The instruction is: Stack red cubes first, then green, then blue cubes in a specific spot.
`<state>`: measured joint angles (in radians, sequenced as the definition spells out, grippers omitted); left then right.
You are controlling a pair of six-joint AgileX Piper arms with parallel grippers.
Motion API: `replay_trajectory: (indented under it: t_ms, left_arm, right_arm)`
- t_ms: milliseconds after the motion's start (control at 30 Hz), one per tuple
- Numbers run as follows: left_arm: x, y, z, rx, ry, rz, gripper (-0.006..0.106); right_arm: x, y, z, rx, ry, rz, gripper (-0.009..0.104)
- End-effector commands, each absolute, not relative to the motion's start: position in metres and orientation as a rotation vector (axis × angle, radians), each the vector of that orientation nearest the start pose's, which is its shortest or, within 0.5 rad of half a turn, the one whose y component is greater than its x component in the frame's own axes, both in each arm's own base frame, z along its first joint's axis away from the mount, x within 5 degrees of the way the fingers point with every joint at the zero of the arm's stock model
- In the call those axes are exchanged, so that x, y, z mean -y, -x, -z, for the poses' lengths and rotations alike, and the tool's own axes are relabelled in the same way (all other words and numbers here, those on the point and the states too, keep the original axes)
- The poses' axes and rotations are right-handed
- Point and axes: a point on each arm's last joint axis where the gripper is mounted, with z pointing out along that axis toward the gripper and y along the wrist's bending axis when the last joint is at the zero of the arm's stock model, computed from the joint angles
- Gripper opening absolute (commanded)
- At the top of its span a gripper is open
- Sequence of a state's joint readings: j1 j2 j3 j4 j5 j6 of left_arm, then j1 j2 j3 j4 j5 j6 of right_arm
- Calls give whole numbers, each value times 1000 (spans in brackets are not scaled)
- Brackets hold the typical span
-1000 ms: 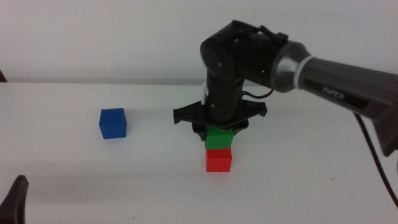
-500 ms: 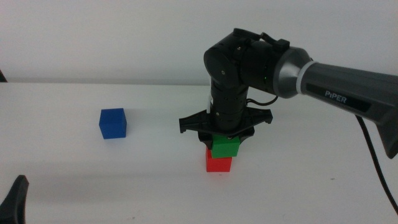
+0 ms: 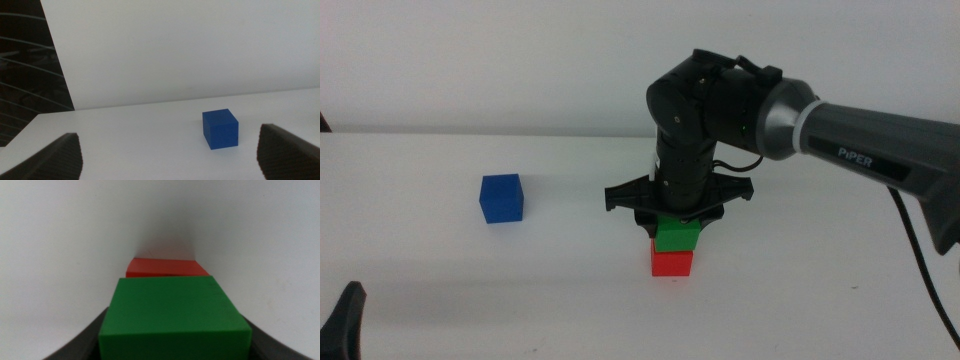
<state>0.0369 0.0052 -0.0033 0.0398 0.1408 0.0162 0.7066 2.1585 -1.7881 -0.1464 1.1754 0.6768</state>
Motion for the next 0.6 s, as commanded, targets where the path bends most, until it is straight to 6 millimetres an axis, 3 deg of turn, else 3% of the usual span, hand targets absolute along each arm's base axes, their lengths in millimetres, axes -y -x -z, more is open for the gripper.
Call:
replay_trajectory:
  t_ms: [0, 100, 167, 233, 367, 467, 567]
  left_arm:
    - [-2, -55, -191, -1608, 2, -64, 94]
    - [-2, -55, -191, -1608, 2, -64, 94]
    - [-2, -55, -191, -1608, 2, -64, 94]
    - [-2, -55, -191, -1608, 2, -64, 94]
    - [-2, -55, -191, -1608, 2, -64, 94]
    - [-2, -55, -191, -1608, 2, -64, 94]
    - [-2, -55, -191, -1608, 2, -64, 94]
  right_arm:
    - [-279, -351, -191, -2960, 106, 59, 18]
    - [-279, -352, -188, -2967, 106, 64, 18]
    - [-280, -352, -184, -2970, 108, 67, 46]
    - [-280, -352, -184, -2970, 110, 64, 66]
    - [-280, -353, -194, -2942, 190, 48, 93]
    - [-275, -347, -236, -2864, 244, -24, 93]
    - [-258, -327, -304, -2719, 348, -119, 93]
